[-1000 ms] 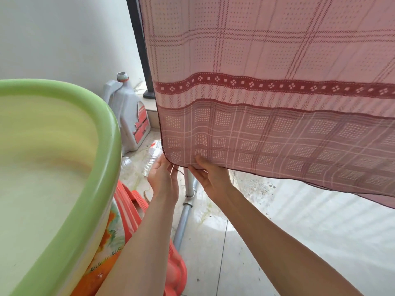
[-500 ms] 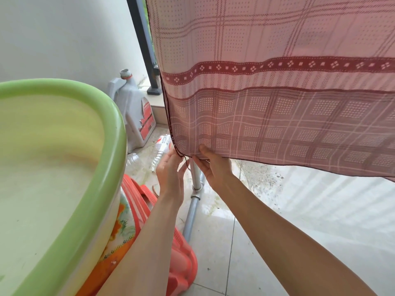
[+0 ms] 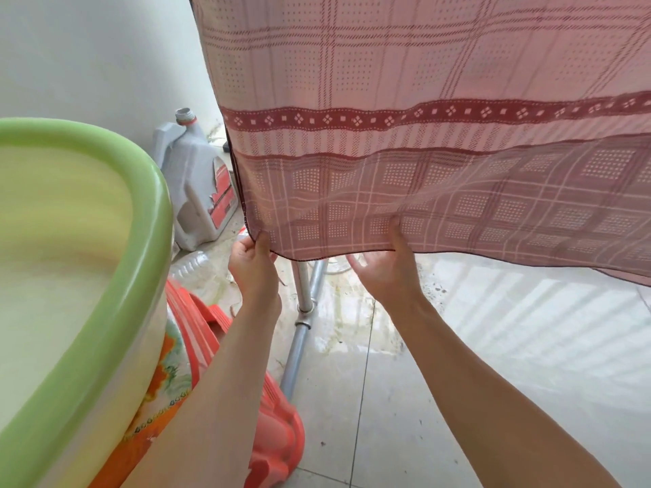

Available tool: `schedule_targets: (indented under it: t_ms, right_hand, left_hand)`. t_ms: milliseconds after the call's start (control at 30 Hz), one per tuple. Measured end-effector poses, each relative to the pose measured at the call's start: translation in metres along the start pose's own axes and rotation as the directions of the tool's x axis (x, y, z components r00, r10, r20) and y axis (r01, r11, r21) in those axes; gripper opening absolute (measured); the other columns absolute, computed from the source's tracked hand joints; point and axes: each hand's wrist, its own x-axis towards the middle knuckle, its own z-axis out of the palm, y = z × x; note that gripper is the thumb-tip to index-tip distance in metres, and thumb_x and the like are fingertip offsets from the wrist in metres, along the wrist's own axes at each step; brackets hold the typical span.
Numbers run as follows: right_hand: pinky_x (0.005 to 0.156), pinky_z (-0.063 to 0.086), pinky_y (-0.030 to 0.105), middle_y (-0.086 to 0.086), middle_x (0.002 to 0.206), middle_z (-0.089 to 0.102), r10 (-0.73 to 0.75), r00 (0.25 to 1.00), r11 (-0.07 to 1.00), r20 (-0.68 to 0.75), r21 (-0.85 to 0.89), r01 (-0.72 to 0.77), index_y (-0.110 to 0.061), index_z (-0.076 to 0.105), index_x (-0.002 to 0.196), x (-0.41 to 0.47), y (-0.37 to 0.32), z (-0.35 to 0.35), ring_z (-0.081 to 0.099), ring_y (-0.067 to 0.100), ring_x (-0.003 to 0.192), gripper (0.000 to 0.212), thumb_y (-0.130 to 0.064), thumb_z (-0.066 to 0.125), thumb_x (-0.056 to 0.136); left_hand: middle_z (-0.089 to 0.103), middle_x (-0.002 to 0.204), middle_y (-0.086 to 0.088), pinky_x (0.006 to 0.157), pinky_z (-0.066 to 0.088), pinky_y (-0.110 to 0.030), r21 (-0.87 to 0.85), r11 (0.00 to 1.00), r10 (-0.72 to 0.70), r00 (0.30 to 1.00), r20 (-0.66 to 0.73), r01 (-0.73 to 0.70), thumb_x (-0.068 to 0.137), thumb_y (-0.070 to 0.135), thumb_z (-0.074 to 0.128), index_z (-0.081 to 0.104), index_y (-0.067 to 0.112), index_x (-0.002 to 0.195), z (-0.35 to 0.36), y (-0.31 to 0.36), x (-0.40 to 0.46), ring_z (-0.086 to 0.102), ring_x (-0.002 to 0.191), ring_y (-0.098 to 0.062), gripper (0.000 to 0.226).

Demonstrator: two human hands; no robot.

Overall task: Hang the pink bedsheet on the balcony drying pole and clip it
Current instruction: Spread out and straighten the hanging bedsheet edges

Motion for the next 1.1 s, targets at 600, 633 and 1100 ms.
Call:
schedule_targets:
  t_ms: [600,633,1100]
  right_hand:
    - [0.069,0.057,0.028,0.006,0.088,0.075,-0.165,0.969,0.980,-0.184,0.076,0.182,-0.004,0.065,0.096,-0.021,-0.017,-0.025,0.071,0.016,0.086,0.016,-0.005,0.065,0.080]
    - [0.070,0.057,0.028,0.007,0.089,0.075,-0.169,0.968,0.979,-0.187,0.085,0.187,-0.003,0.065,0.096,-0.022,-0.018,-0.025,0.071,0.017,0.087,0.016,-0.004,0.065,0.080]
    - [0.085,0.052,0.028,0.006,0.085,0.074,-0.233,0.948,0.972,-0.217,-0.040,0.230,-0.001,0.066,0.089,-0.034,-0.030,-0.034,0.071,0.016,0.084,0.008,0.000,0.063,0.083]
  left_hand:
    - [0.055,0.073,0.005,0.059,0.044,-0.018,0.025,1.000,-0.015,0.994,-0.109,0.018,0.087,0.017,0.060,0.052,0.023,0.080,0.015,-0.009,-0.004,0.050,0.063,-0.006,0.012]
    - [0.053,0.074,0.003,0.056,0.044,-0.018,0.015,0.999,-0.038,0.988,-0.152,0.040,0.086,0.019,0.063,0.048,0.022,0.080,0.017,-0.011,-0.009,0.050,0.061,-0.007,0.016]
    - [0.044,0.136,-0.003,0.096,0.040,-0.038,-0.316,0.772,-0.391,0.804,0.448,0.552,0.087,0.025,0.057,0.048,0.019,0.122,0.062,-0.047,-0.068,0.036,0.134,-0.023,0.036]
